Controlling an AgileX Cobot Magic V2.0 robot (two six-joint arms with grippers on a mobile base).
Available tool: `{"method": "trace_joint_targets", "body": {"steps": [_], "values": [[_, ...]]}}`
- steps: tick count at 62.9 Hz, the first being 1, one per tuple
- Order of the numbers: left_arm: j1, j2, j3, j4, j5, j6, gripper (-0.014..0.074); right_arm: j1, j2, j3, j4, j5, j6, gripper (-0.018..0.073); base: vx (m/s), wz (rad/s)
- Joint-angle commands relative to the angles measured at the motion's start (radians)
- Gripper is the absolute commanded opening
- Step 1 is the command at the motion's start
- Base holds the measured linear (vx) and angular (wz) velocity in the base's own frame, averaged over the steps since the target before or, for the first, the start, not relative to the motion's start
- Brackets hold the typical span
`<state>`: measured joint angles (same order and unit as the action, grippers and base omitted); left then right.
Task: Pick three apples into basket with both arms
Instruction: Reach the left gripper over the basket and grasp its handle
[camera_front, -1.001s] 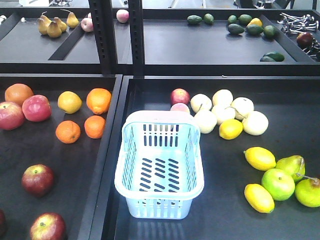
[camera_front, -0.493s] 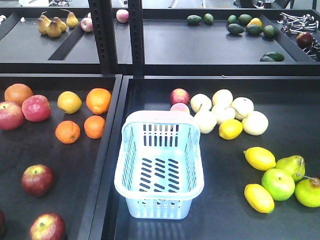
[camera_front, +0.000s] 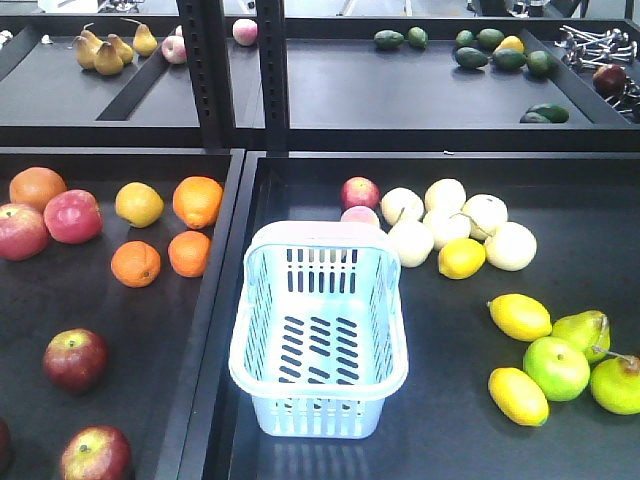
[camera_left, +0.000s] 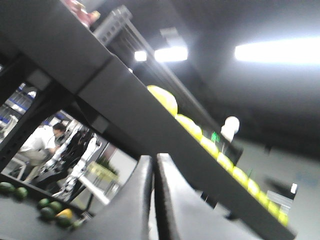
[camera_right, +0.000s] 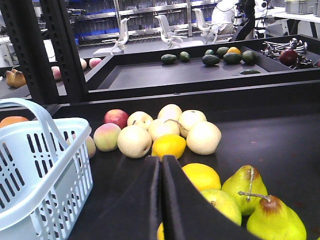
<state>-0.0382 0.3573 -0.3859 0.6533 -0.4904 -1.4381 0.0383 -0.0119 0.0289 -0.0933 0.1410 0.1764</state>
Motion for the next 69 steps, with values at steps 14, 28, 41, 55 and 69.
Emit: {"method": "trace_joint_targets", "body": {"steps": [14,28,41,55,69], "values": [[0.0,0.408,-0.356,0.562,-0.215,-0.074,0.02,-0.007,-0.013,0.012,-0.01,-0.076,-0.001,-0.0007,0.0,0.0],[0.0,0.698,-0.609,0.948,-0.332,-0.212,0.0482,-0.007,-0.013,0.012,-0.01,-0.076,-0.001,-0.0007,0.0,0.0],[-0.019,0.946,-0.854,1.152,-0.55,-0.302,0.0524,-0.007,-0.013,0.012,-0.01,-0.076,-0.001,-0.0007,0.0,0.0],[-0.103,1.17,-1.025,1.152,-0.577,-0.238,0.0523,-0.007,-0.013,0.012,-0.01,-0.076,-0.001,-0.0007,0.0,0.0],[-0.169,1.349,-1.071,1.152,-0.561,-0.106,0.0523,-0.007,-0.013,0.012,-0.01,-0.076,-0.001,-0.0007,0.0,0.0]]}}
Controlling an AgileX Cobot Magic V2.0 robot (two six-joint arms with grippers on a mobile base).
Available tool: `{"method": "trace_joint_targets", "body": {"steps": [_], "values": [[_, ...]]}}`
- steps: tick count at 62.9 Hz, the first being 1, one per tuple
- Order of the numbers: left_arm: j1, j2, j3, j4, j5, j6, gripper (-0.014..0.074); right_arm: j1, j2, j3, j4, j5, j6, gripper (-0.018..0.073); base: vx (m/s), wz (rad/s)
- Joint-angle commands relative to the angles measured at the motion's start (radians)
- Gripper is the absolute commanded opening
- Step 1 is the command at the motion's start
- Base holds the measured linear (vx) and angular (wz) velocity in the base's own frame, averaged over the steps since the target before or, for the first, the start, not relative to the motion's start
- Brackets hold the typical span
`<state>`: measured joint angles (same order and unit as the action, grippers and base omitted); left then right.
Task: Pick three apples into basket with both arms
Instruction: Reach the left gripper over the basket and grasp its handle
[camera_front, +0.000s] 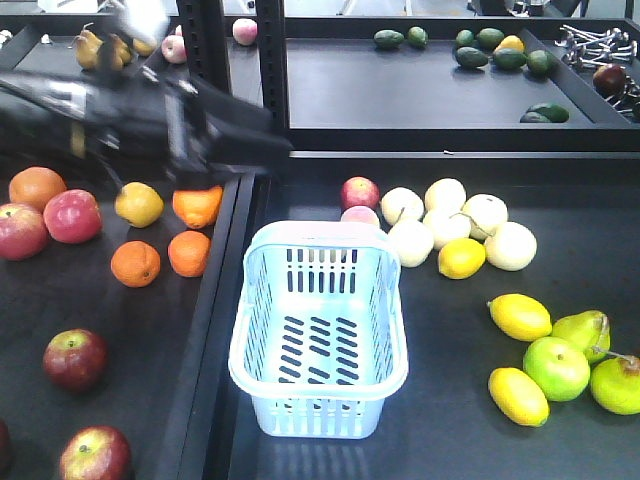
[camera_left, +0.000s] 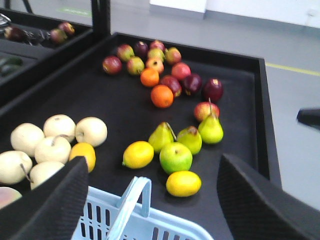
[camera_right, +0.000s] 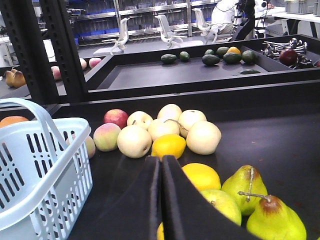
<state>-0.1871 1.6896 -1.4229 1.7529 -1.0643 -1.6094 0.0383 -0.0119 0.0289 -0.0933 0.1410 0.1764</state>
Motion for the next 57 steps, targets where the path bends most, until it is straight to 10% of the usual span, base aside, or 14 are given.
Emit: {"method": "trace_joint_targets", "body": {"steps": [1,57], "values": [[-0.021,0.03,-0.034,0.053,0.013,0.075,0.0523,-0.007,-0.013,0.012,-0.01,-0.076,-0.001,-0.0007,0.0,0.0],[-0.04,0.218,-0.031,0.053,0.039,0.14,0.0523,-0.007,-0.013,0.012,-0.01,-0.076,-0.001,-0.0007,0.0,0.0]]}}
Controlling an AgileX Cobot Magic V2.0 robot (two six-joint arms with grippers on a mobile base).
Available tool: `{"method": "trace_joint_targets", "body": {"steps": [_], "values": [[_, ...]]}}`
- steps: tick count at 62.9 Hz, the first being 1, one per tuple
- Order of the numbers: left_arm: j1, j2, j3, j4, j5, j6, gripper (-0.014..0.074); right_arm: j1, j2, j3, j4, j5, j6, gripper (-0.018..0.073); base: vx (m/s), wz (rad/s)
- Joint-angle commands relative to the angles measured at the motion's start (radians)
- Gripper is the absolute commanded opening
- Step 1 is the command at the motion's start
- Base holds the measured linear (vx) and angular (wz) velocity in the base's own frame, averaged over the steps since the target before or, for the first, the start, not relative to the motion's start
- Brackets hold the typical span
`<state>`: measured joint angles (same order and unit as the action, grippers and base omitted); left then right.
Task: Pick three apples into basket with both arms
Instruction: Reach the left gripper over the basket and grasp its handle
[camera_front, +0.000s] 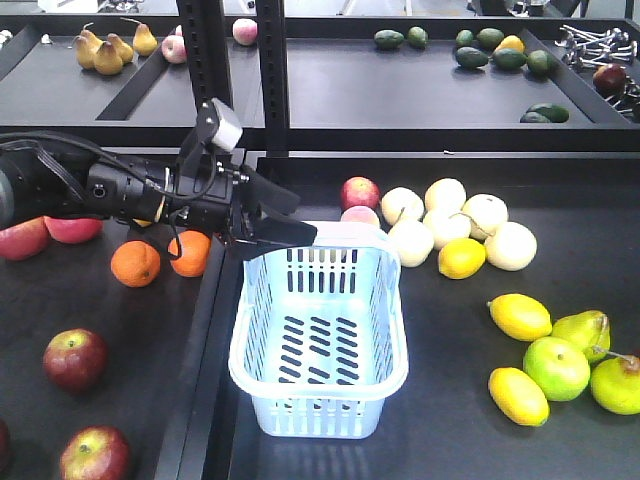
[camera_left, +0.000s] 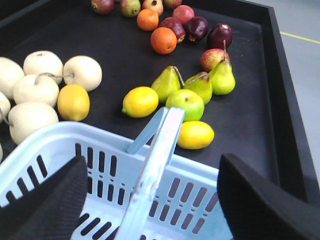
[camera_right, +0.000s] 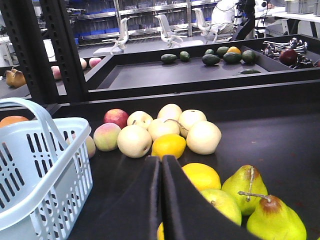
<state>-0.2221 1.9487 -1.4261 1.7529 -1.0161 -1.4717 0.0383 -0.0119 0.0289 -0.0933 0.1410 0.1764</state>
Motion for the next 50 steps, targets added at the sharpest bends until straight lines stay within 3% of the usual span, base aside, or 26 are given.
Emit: {"method": "trace_joint_targets", "body": {"steps": [1,17,34,41,50], "values": [[-0.005,-0.037,-0.027,0.053,-0.009,0.003,0.0523,-0.007,-0.013,0.012,-0.01,-0.076,-0.001,-0.0007,0.0,0.0],[-0.006,0.015,-0.026,0.053,-0.055,0.003,0.0523,-0.007,-0.013,0.012,-0.01,-0.076,-0.001,-0.0007,0.0,0.0],[-0.006,0.05,-0.026,0.053,-0.021,0.003,0.0498,-0.007,-0.013,0.012,-0.01,-0.076,-0.001,-0.0007,0.0,0.0],[-0.006,0.05,-0.026,0.053,-0.02,-0.001,0.0402,-0.007,-0.013,0.012,-0.01,-0.076,-0.001,-0.0007,0.0,0.0],[-0.006,0.05,-0.026,0.053,-0.02,-0.002,0.0187,-0.007,-0.013,0.012,-0.01,-0.076,-0.001,-0.0007,0.0,0.0]]}}
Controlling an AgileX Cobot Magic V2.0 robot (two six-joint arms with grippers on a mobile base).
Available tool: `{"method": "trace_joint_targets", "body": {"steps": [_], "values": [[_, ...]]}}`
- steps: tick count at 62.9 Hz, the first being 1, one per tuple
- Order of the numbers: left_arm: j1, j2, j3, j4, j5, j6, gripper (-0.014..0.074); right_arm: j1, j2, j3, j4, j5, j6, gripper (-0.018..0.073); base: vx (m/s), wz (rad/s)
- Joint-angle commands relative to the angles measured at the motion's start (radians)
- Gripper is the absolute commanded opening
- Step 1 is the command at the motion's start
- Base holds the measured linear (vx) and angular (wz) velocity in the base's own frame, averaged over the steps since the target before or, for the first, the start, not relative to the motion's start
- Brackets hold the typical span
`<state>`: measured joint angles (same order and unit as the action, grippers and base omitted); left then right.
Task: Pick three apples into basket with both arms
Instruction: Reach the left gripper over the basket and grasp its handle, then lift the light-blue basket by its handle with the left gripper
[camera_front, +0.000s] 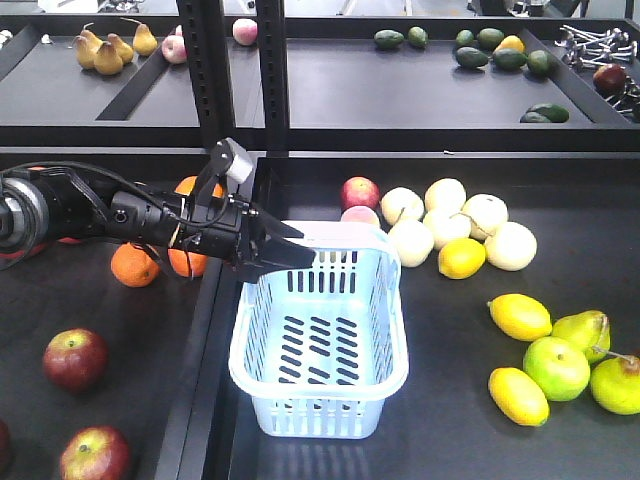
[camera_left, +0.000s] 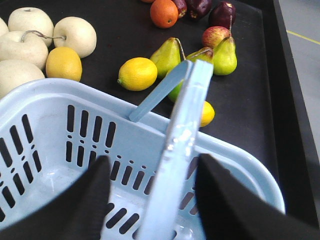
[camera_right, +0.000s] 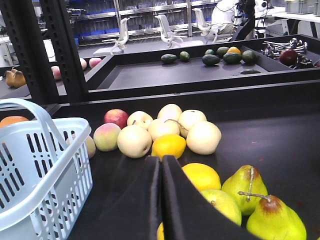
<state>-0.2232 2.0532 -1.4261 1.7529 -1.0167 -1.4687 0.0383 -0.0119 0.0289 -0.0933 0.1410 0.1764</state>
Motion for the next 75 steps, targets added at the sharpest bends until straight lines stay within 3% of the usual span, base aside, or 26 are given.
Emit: {"method": "trace_joint_targets", "body": {"steps": [1,7,15,27,53,75], "values": [[-0.004,-0.054,-0.026,0.053,-0.022,-0.005,0.0149,-0.007,-0.013,0.012,-0.01,-0.076,-0.001,-0.0007,0.0,0.0],[-0.004,-0.06,-0.027,0.053,-0.045,-0.005,-0.0009,-0.007,-0.013,0.012,-0.01,-0.076,-0.001,-0.0007,0.0,0.0],[-0.004,-0.088,-0.027,0.052,-0.074,-0.033,-0.0008,-0.007,-0.013,0.012,-0.01,-0.076,-0.001,-0.0007,0.0,0.0],[-0.004,-0.179,-0.027,0.052,-0.088,-0.149,-0.0008,-0.007,-0.013,0.012,-0.01,-0.076,-0.001,-0.0007,0.0,0.0],[-0.004,-0.488,-0.027,0.052,-0.175,-0.477,-0.0008,-0.007,-0.013,0.012,-0.01,-0.076,-0.001,-0.0007,0.0,0.0],[-0.004,-0.727,-0.025,0.052,-0.189,-0.583,-0.0008,-0.007,-0.013,0.012,-0.01,-0.076,-0.001,-0.0007,0.0,0.0]]}}
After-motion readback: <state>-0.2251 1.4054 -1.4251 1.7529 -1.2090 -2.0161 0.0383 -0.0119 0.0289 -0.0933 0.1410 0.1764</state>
